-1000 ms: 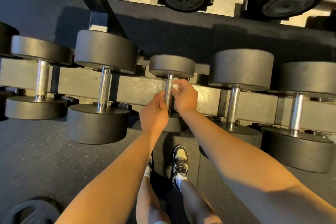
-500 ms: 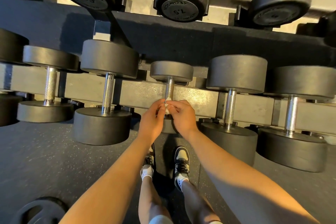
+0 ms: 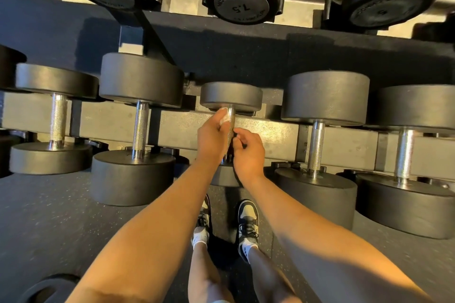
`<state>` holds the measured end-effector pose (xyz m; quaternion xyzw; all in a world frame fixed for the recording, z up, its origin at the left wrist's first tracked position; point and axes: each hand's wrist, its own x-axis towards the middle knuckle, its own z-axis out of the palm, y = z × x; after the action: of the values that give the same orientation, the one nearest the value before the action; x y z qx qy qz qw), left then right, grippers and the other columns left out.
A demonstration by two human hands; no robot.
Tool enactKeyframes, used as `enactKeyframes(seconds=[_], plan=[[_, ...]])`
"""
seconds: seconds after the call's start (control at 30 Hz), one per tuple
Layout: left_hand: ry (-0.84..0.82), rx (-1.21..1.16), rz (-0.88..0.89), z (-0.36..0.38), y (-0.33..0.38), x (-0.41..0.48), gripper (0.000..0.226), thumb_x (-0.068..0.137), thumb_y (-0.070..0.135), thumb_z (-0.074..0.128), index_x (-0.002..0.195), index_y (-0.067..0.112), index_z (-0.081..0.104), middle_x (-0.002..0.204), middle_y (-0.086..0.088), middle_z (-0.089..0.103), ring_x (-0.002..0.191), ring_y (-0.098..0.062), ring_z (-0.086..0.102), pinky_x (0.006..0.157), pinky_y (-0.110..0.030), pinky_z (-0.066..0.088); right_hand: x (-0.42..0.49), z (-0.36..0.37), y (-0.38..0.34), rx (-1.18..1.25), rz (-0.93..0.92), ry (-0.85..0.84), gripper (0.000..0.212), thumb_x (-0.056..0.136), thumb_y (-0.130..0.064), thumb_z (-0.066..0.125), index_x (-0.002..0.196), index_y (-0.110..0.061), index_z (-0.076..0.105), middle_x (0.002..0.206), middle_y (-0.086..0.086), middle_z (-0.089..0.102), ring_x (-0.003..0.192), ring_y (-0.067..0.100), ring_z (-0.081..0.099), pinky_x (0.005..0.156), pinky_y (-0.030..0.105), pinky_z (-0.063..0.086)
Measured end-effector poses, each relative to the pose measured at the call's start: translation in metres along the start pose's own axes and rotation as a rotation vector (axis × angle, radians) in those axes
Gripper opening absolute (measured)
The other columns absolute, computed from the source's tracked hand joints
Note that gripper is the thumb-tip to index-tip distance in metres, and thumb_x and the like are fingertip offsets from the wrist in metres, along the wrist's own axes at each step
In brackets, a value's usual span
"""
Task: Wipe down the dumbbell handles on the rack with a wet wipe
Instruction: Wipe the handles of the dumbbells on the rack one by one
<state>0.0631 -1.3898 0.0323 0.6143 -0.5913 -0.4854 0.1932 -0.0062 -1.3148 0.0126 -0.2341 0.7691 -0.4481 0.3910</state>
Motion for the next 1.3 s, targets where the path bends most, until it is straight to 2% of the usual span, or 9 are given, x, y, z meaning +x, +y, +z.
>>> enactKeyframes(seconds=[0.17, 0.3, 0.43, 0.63, 0.77, 0.93, 1.07, 1.17, 1.3], plan=[[-0.059, 0.184, 0.046, -0.007, -0.012, -0.013, 0.034, 0.103, 0.012, 0.055, 0.133, 0.022, 0.066, 0.106, -0.002, 0.075, 0.08, -0.006, 0.065, 0.08, -0.017, 0.053, -0.004, 0.002, -0.001, -0.073, -0.007, 0.003, 0.026, 0.103, -0.012, 0.05, 0.122, -0.02, 0.066, 0.114, -0.002, 0.055, 0.092, 0.0, 0.055, 0.079, 0.0, 0.039], [-0.105, 0.167, -0.031, -0.016, -0.019, -0.033, 0.029, 0.102, 0.016, 0.059, 0.128, 0.02, 0.07, 0.116, -0.002, 0.075, 0.098, -0.013, 0.07, 0.093, -0.032, 0.057, -0.01, 0.004, -0.001, -0.136, 0.004, -0.006, 0.025, 0.103, -0.014, 0.049, 0.118, -0.023, 0.067, 0.112, -0.002, 0.057, 0.097, 0.01, 0.057, 0.084, 0.02, 0.046], [-0.036, 0.097, -0.09, -0.015, -0.018, -0.03, 0.026, 0.101, 0.017, 0.06, 0.124, 0.02, 0.072, 0.115, 0.005, 0.074, 0.099, -0.007, 0.067, 0.086, -0.015, 0.051, -0.006, 0.001, 0.003, -0.158, -0.02, -0.021, 0.027, 0.103, -0.012, 0.049, 0.12, -0.02, 0.068, 0.111, -0.003, 0.057, 0.097, 0.008, 0.056, 0.081, 0.009, 0.042], [-0.018, 0.147, -0.204, -0.012, -0.018, -0.033, 0.023, 0.1, 0.02, 0.06, 0.079, 0.027, 0.068, 0.086, -0.003, 0.073, 0.068, -0.005, 0.059, 0.066, -0.023, 0.049, -0.005, -0.003, 0.005, -0.156, 0.037, -0.027, 0.027, 0.102, -0.01, 0.05, 0.123, -0.018, 0.067, 0.114, 0.0, 0.056, 0.096, 0.008, 0.054, 0.08, 0.005, 0.039], [-0.084, 0.218, -0.191, -0.019, -0.016, -0.043, 0.019, 0.097, 0.02, 0.065, 0.112, 0.018, 0.077, 0.103, 0.001, 0.076, 0.086, -0.006, 0.066, 0.075, -0.017, 0.047, -0.013, -0.014, 0.002, -0.161, 0.106, -0.042, 0.029, 0.101, -0.005, 0.049, 0.124, -0.013, 0.066, 0.119, 0.006, 0.056, 0.1, 0.01, 0.053, 0.091, 0.013, 0.039], [-0.142, 0.258, -0.16, -0.016, -0.008, -0.055, 0.016, 0.096, 0.023, 0.065, 0.093, 0.021, 0.08, 0.087, 0.001, 0.077, 0.084, -0.015, 0.07, 0.082, -0.038, 0.059, -0.028, -0.027, 0.007, -0.151, 0.111, -0.061, 0.028, 0.1, -0.005, 0.052, 0.123, -0.013, 0.065, 0.121, 0.007, 0.057, 0.102, 0.009, 0.053, 0.099, 0.018, 0.04], [-0.152, 0.318, -0.086, -0.013, -0.002, -0.061, 0.021, 0.1, 0.019, 0.057, 0.104, 0.017, 0.078, 0.094, -0.006, 0.076, 0.086, -0.019, 0.069, 0.077, -0.033, 0.056, -0.027, -0.03, 0.005, -0.085, 0.133, -0.067, 0.027, 0.099, -0.006, 0.054, 0.119, -0.02, 0.066, 0.117, 0.004, 0.06, 0.1, 0.011, 0.057, 0.093, 0.015, 0.042], [-0.187, 0.411, -0.02, -0.013, -0.003, -0.065, 0.029, 0.105, 0.019, 0.046, 0.11, 0.012, 0.075, 0.098, -0.011, 0.073, 0.086, -0.022, 0.067, 0.075, -0.032, 0.05, -0.028, -0.028, 0.001, -0.009, 0.148, -0.077, 0.029, 0.098, -0.01, 0.055, 0.114, -0.033, 0.063, 0.113, 0.001, 0.062, 0.102, 0.02, 0.064, 0.095, 0.03, 0.052], [-0.23, 0.349, 0.079, -0.013, -0.009, -0.066, 0.033, 0.106, 0.018, 0.044, 0.132, 0.02, 0.065, 0.134, -0.004, 0.064, 0.119, -0.018, 0.062, 0.094, -0.023, 0.044, -0.022, -0.029, -0.011, -0.026, 0.103, -0.138, 0.023, 0.097, -0.012, 0.058, 0.117, -0.024, 0.061, 0.105, -0.004, 0.062, 0.095, 0.005, 0.06, 0.078, 0.008, 0.043]])
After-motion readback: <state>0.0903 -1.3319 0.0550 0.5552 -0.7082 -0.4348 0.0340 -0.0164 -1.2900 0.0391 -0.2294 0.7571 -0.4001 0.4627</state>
